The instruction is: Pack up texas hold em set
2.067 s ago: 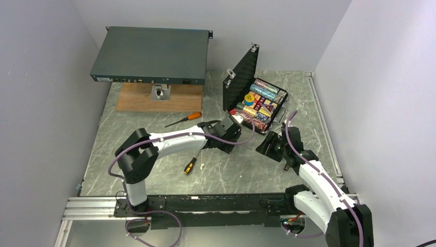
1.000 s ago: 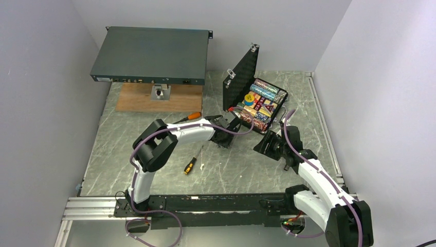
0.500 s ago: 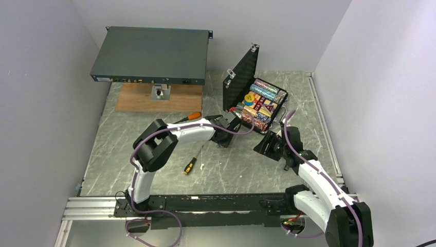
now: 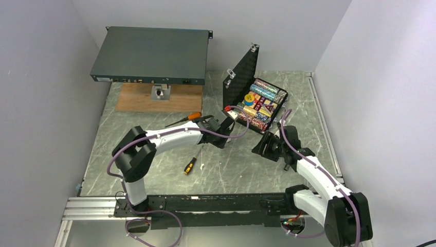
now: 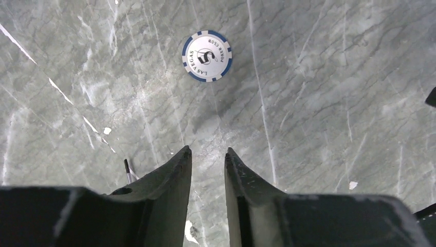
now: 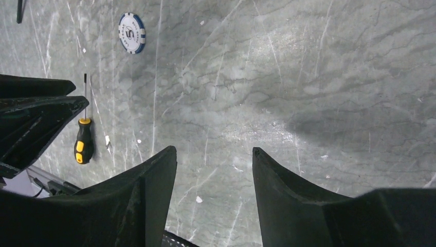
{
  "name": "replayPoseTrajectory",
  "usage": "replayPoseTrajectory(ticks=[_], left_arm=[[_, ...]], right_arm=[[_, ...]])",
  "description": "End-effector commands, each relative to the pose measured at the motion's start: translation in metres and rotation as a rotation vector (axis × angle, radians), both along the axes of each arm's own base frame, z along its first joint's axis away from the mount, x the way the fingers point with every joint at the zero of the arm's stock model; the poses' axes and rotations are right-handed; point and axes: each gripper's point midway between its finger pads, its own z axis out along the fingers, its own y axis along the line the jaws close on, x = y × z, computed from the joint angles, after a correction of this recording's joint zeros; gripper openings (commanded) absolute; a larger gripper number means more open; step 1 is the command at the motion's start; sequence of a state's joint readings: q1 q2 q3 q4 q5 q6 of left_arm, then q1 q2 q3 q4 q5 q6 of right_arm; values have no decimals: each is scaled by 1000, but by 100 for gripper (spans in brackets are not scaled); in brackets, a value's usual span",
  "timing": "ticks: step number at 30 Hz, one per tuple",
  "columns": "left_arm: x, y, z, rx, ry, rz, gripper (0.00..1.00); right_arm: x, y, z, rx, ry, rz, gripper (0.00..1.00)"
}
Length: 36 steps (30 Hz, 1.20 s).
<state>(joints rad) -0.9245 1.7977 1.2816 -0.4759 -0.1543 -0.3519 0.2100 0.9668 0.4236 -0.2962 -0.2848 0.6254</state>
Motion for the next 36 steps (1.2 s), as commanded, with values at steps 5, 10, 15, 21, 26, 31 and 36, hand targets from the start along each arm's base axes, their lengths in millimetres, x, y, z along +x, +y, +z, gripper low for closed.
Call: replayPoseTrajectory(ticks=[5, 10, 15, 21, 26, 31, 36], left_arm=[[19, -25, 8, -27, -69, -77, 62], [34, -35, -13, 20, -43, -94, 69], [43, -41, -27, 53, -24, -96, 69], [49, -42, -37, 78, -29, -101, 65], [51, -41, -45, 105, -29, -105, 63], [51, -43, -53, 113, -17, -113, 59], [50, -42, -56, 120, -2, -107, 55]], right_arm=[[17, 8, 25, 28, -84, 36, 59], [13, 1, 26, -1, -93, 18, 59], [12, 0, 23, -3, -86, 18, 59], [13, 3, 20, 4, -75, 27, 59], [12, 3, 18, 6, -72, 24, 59], [12, 1, 17, -2, -71, 19, 59], [12, 1, 18, -1, -73, 18, 59]])
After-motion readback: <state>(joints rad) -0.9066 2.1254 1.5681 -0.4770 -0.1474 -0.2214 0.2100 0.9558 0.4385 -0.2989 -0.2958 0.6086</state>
